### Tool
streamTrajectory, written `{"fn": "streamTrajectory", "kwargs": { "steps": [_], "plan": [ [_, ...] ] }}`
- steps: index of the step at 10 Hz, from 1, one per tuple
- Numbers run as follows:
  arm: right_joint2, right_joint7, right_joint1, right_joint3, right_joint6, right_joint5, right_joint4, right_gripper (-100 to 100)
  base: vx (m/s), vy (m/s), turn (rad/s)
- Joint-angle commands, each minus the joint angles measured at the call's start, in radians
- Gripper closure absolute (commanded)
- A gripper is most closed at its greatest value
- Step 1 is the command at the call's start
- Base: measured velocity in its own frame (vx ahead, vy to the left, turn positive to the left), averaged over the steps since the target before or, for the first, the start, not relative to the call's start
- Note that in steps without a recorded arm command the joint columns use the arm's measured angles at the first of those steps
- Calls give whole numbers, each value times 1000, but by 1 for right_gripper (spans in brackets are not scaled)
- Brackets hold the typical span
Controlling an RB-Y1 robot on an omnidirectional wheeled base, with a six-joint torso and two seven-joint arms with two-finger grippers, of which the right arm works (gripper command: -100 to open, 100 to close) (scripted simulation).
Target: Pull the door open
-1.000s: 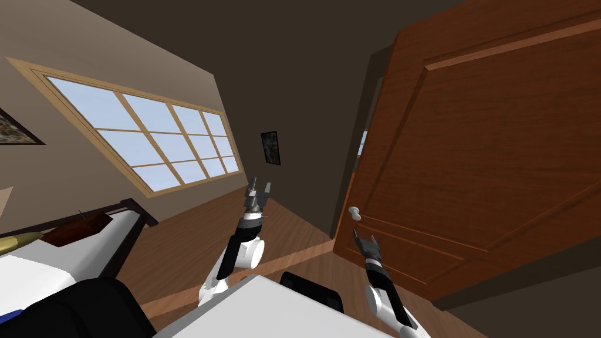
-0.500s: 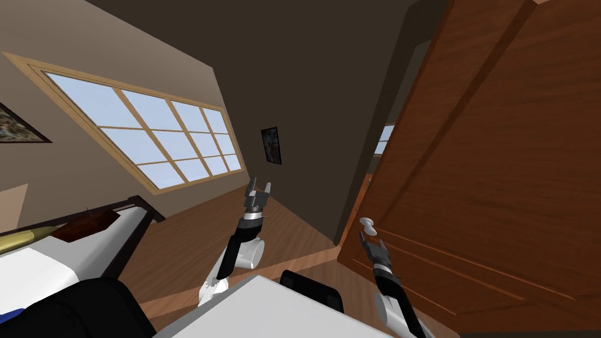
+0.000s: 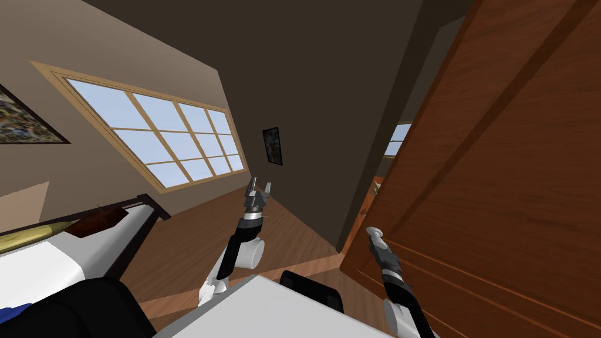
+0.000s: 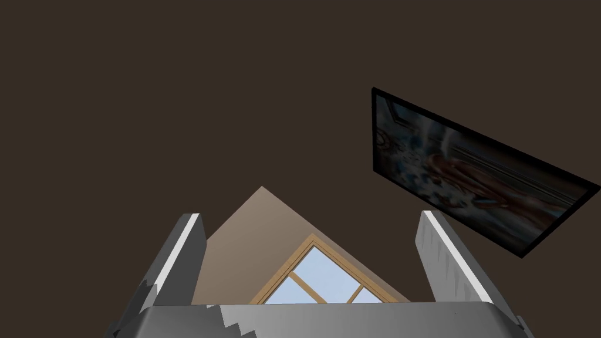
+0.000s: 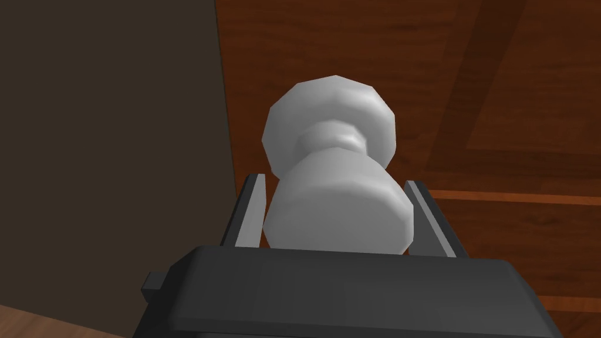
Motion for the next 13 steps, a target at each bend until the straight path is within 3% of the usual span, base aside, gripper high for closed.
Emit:
{"fn": "streamTrajectory", "kwargs": {
  "steps": [1,5,6,13],
  "plan": [
    [4,0,0,3,0,1,0,100,-22,-2,-3],
    [4,0,0,3,0,1,0,100,-9,1,3],
    [-13,-23,9,22,-8,10,-4,100,-129,-25,120],
    [-76,-130,47,112,-48,51,-23,100,-211,-47,102]
  ]
}}
